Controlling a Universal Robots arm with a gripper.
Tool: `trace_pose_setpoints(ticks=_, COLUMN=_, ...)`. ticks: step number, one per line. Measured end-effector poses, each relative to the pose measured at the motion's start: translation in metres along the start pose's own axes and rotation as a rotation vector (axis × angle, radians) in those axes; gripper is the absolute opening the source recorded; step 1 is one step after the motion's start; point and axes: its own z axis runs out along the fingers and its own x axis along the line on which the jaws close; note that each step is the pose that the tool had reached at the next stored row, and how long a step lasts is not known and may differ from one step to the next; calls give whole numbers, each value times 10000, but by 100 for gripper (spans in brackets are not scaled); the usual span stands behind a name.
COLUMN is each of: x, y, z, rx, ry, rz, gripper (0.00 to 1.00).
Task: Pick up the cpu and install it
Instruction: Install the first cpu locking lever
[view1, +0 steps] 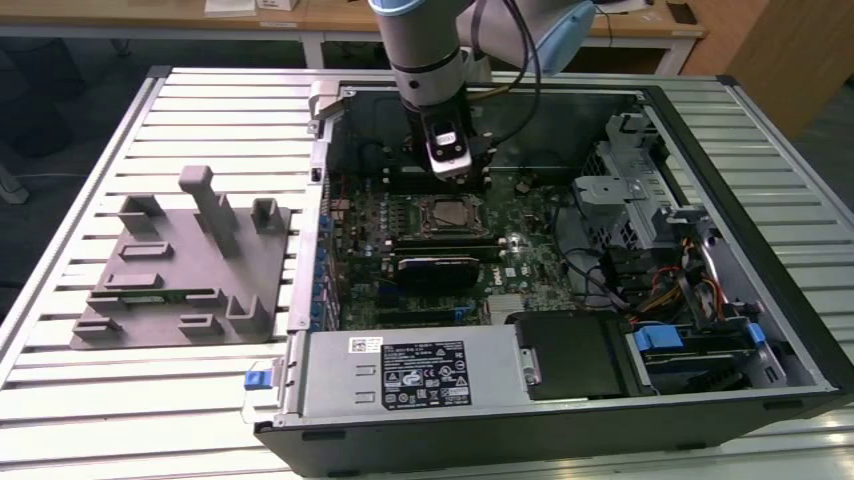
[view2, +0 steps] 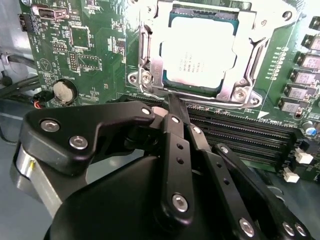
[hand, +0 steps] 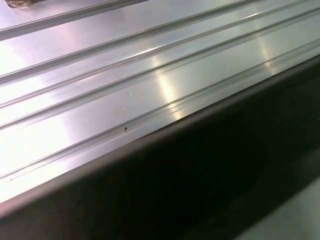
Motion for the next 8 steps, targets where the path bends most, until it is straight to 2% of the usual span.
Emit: trace_pose_setpoints(ticks=8, x=-1, y=-2, z=17, rx=-19, ry=12, rz=-82, gripper=11)
